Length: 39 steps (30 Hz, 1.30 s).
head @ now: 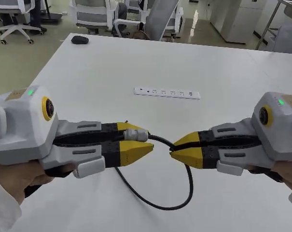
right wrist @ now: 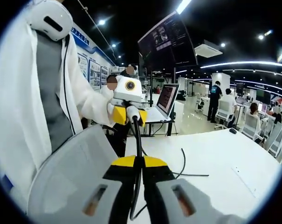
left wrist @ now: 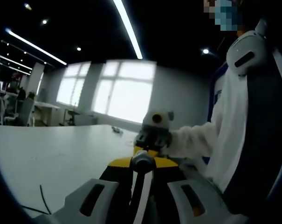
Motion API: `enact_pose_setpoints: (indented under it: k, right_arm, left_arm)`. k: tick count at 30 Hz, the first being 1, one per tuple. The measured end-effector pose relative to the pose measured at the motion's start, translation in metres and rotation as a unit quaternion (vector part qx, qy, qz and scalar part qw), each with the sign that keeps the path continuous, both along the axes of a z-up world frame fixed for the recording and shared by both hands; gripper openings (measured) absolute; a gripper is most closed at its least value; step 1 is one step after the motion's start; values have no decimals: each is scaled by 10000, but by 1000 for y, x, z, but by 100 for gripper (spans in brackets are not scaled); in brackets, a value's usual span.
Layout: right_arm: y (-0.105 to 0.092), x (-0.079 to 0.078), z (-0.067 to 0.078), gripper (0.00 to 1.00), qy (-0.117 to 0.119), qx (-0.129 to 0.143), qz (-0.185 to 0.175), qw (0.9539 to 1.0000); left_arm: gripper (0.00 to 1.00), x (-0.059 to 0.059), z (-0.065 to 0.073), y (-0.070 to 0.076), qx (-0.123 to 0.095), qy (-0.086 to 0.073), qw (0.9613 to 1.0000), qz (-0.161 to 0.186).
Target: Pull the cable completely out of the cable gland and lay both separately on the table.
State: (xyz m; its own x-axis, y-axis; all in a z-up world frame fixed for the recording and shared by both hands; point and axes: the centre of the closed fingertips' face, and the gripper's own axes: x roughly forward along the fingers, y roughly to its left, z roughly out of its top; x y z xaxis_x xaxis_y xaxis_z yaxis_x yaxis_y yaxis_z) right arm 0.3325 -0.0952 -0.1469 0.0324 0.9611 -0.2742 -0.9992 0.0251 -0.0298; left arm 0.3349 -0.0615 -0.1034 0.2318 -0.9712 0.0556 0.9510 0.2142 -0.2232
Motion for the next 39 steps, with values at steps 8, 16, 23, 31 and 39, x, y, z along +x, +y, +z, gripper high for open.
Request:
enact_pose_setpoints:
  k: [8, 16, 23, 31, 39]
  right_arm:
    - [-23, 10, -38, 2, 172, -430, -223, 9987]
    - [-46, 14, -64, 2, 444, -588, -506, 9960]
    - [-47, 14, -64, 3, 502, -541, -595, 9955]
    - [-45, 14, -50, 4, 508, -454, -654, 9955]
    - [-21, 10, -2, 21, 57, -170, -420, 9990]
  left_arm:
    - [17, 2, -2, -2, -10, 131, 9999, 56]
    - [17, 3, -8, -3, 171, 77, 9998, 72]
    - [17, 4, -8, -7, 225, 54, 9997, 91]
    - [17, 6, -5, -8, 263, -6, 9996, 135]
    - [17, 1, -11, -21, 453, -69, 9989, 26]
